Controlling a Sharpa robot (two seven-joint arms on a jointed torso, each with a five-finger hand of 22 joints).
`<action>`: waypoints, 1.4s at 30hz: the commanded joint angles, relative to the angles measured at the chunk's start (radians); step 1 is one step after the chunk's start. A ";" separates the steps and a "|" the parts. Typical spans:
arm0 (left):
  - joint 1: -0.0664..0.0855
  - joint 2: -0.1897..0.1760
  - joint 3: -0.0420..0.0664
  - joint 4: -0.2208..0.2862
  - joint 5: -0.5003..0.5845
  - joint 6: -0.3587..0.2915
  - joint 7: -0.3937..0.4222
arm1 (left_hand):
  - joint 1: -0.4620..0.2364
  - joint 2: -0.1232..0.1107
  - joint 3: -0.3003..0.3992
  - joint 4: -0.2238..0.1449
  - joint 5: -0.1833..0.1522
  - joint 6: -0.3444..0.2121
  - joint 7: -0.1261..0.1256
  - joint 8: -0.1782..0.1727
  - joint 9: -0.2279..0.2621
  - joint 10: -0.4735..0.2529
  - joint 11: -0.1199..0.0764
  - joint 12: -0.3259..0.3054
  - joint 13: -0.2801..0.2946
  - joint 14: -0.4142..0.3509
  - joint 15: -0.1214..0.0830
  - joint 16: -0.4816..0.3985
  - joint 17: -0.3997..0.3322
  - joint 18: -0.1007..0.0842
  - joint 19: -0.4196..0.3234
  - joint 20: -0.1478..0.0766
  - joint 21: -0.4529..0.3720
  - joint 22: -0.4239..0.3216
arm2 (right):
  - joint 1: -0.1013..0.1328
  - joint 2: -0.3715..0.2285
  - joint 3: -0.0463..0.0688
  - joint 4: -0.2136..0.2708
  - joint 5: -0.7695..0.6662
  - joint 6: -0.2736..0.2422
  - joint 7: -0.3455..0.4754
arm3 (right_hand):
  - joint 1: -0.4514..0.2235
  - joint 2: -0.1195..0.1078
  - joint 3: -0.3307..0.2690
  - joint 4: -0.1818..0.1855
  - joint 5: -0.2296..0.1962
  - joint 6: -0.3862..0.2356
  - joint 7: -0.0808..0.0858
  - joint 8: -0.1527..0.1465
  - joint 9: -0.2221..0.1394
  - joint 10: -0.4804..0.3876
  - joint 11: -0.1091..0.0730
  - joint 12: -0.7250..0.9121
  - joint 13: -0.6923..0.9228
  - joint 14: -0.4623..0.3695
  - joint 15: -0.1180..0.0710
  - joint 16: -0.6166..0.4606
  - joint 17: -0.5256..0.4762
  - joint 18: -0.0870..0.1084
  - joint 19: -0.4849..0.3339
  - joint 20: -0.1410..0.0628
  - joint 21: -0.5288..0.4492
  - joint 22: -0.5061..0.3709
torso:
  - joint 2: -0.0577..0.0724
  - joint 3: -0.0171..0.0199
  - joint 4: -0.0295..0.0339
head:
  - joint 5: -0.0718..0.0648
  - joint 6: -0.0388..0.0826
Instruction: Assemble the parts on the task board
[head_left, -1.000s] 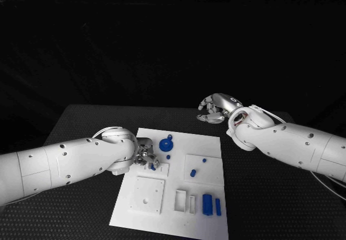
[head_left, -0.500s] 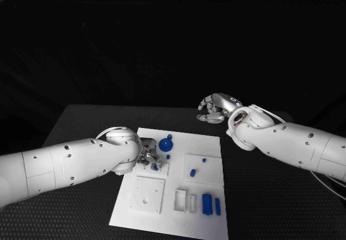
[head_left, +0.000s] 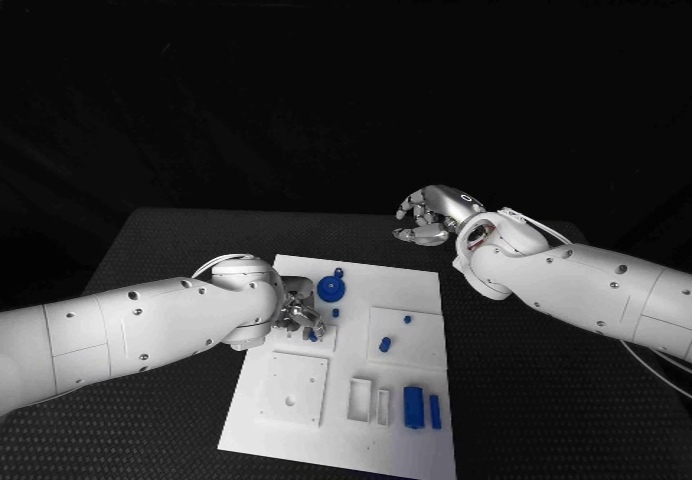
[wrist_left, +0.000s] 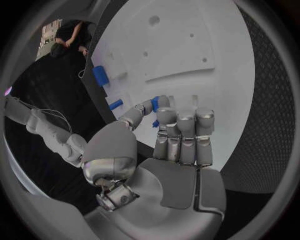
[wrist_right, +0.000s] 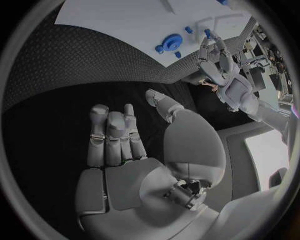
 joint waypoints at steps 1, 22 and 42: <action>-0.010 -0.002 -0.007 -0.005 -0.019 0.025 -0.004 | 0.012 0.000 0.050 -0.029 -0.005 0.043 -0.037 -0.003 -0.002 0.053 -0.056 -0.004 -0.002 0.055 -0.094 0.000 -0.002 0.032 -0.002 -0.123 0.002 0.013 | 0.000 0.000 0.000 0.002 -0.010 0.009 0.002 | 0.006 -0.002 0.006 -0.001 0.006 0.000 0.007 0.002 0.001 -0.002 -0.001 0.004 -0.002 0.005 0.000 -0.006 -0.001 0.044 0.004 0.001 -0.003 0.001 | 0.000 -0.0003 0.0003 | 0.001 0.001; -0.010 -0.027 -0.007 -0.009 -0.041 -0.001 -0.017 | 0.025 0.005 0.058 -0.034 0.012 0.046 -0.039 -0.003 -0.004 0.053 -0.058 -0.006 -0.006 0.057 -0.092 0.003 -0.003 0.033 -0.002 -0.123 0.003 0.013 | 0.000 0.000 0.000 0.002 -0.010 0.007 0.003 | 0.003 -0.003 0.006 0.000 0.005 -0.001 0.007 0.001 0.001 -0.002 0.000 0.005 -0.002 0.005 0.000 -0.007 -0.001 0.044 0.004 0.002 -0.003 0.001 | 0.000 -0.0006 0.0011 | 0.002 0.004; -0.010 -0.026 -0.007 -0.013 -0.048 -0.003 -0.011 | 0.025 0.006 0.059 -0.034 0.016 0.047 -0.040 -0.002 -0.004 0.054 -0.059 -0.005 -0.006 0.058 -0.091 0.004 -0.003 0.033 -0.001 -0.123 0.003 0.013 | 0.000 0.001 0.000 0.002 -0.010 0.009 0.003 | 0.003 -0.003 0.006 0.000 0.005 -0.001 0.007 0.001 0.001 -0.002 0.000 0.005 -0.003 0.005 0.000 -0.007 -0.001 0.044 0.004 0.002 -0.003 0.001 | 0.000 0.0002 -0.0005 | 0.001 0.003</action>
